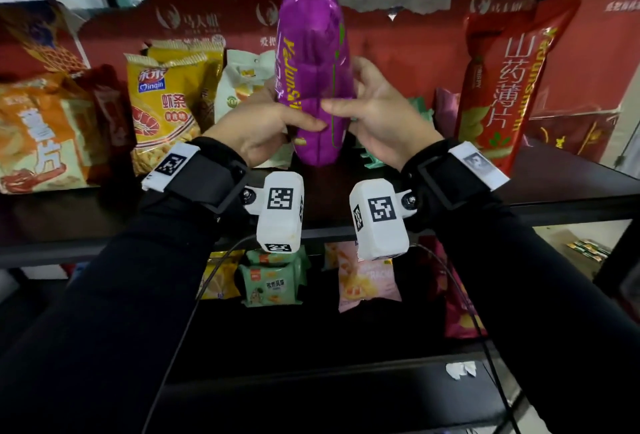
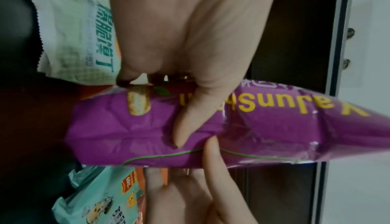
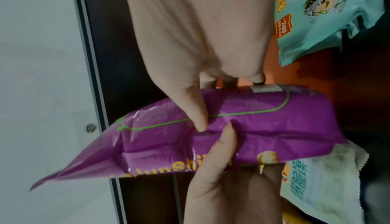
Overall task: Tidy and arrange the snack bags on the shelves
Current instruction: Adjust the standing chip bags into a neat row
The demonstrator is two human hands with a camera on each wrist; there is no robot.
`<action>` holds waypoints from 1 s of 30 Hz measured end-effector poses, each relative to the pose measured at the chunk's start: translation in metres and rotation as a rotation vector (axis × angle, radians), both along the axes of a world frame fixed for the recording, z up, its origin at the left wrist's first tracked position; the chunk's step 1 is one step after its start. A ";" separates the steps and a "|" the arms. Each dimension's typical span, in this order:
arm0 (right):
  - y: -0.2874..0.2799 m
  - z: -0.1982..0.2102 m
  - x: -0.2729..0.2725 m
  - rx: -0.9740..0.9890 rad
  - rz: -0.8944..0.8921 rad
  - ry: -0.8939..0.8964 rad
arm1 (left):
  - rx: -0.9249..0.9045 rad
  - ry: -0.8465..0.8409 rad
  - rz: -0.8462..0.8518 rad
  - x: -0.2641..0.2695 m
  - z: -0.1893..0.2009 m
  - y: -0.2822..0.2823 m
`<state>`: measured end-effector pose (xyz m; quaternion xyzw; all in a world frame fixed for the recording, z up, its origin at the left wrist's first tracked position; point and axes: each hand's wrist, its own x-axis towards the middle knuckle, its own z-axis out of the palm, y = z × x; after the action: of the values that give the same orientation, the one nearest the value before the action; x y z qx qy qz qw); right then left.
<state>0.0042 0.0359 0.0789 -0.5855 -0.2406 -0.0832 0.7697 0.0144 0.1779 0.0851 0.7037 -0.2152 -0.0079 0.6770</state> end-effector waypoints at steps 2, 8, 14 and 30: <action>0.000 0.000 -0.002 -0.030 0.004 -0.012 | -0.036 -0.027 0.046 0.004 -0.001 -0.002; 0.000 0.000 -0.001 -0.099 -0.049 0.026 | 0.036 -0.125 0.167 0.001 -0.002 -0.020; -0.015 0.009 0.008 0.123 -0.073 0.189 | -0.008 -0.019 0.029 -0.001 0.010 -0.017; -0.015 -0.001 0.006 -0.244 -0.208 0.175 | -0.134 -0.170 0.235 0.010 0.008 -0.017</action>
<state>0.0099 0.0211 0.0781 -0.7014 -0.1192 -0.0812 0.6980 0.0240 0.1612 0.0932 0.6756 -0.1879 0.1451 0.6980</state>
